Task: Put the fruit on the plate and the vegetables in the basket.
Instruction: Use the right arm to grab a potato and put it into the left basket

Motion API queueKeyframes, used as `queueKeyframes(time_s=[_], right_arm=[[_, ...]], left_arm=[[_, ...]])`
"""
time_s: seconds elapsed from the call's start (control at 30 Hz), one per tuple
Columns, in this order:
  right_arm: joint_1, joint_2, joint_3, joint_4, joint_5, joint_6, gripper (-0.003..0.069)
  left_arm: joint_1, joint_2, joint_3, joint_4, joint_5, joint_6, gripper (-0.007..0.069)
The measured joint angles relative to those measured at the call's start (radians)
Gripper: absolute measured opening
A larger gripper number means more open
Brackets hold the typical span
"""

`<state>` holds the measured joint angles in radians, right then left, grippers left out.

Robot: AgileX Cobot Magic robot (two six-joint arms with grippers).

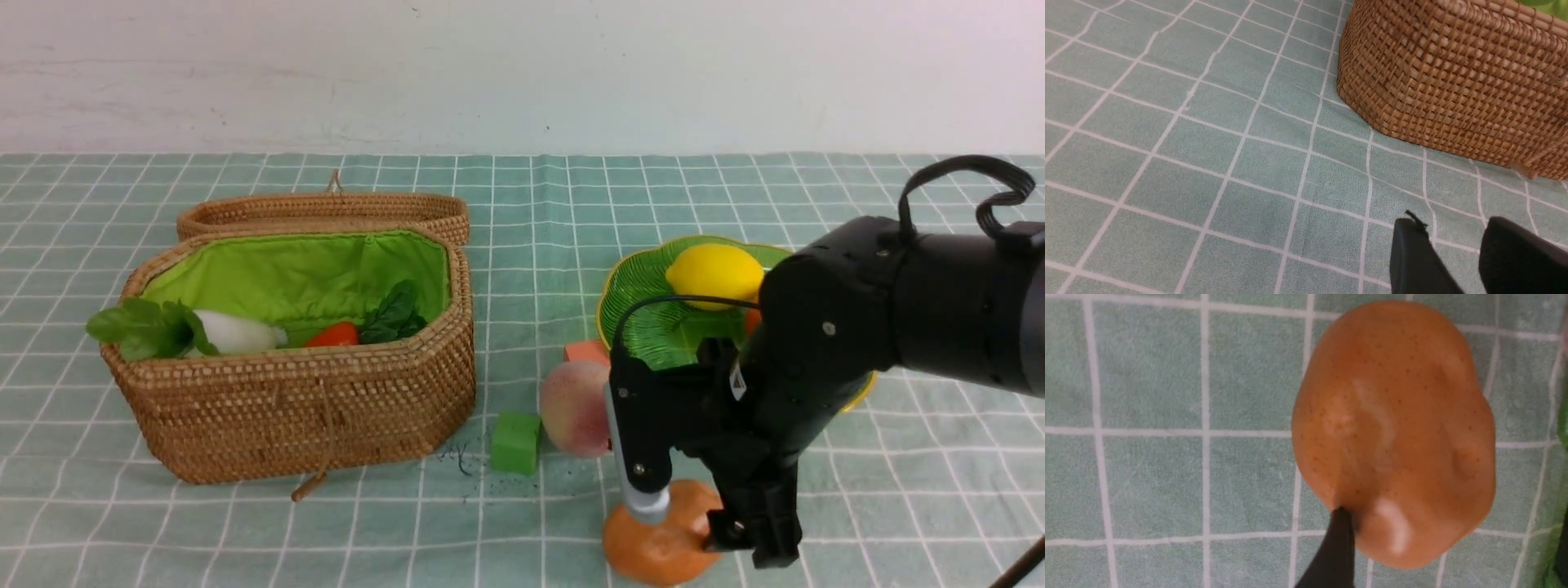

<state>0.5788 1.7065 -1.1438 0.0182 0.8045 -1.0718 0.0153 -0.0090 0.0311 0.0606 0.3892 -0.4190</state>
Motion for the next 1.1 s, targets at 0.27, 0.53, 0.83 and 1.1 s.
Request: queueKeyframes(time_s=[0.27,0.53,0.83,1.1], right_arm=[[0.000,0.002,0.002,0.103,0.044,-0.068,0.0666],[0.000,0.035,0.002,0.173,0.025,-0.109,0.0657],[0.000,0.102,-0.023,0.145,0.072,-0.044,0.0619],[0.000,0.099,-0.185,0.133,0.250,0.008,0.0619]], left_arm=[[0.000,0.000,0.000,0.000,0.000,0.000,0.0239],[0.000,0.000,0.000,0.000,0.000,0.000,0.0239],[0.000,0.000,0.000,0.000,0.000,0.000,0.0239],[0.000,0.000,0.000,0.000,0.000,0.000,0.0239]])
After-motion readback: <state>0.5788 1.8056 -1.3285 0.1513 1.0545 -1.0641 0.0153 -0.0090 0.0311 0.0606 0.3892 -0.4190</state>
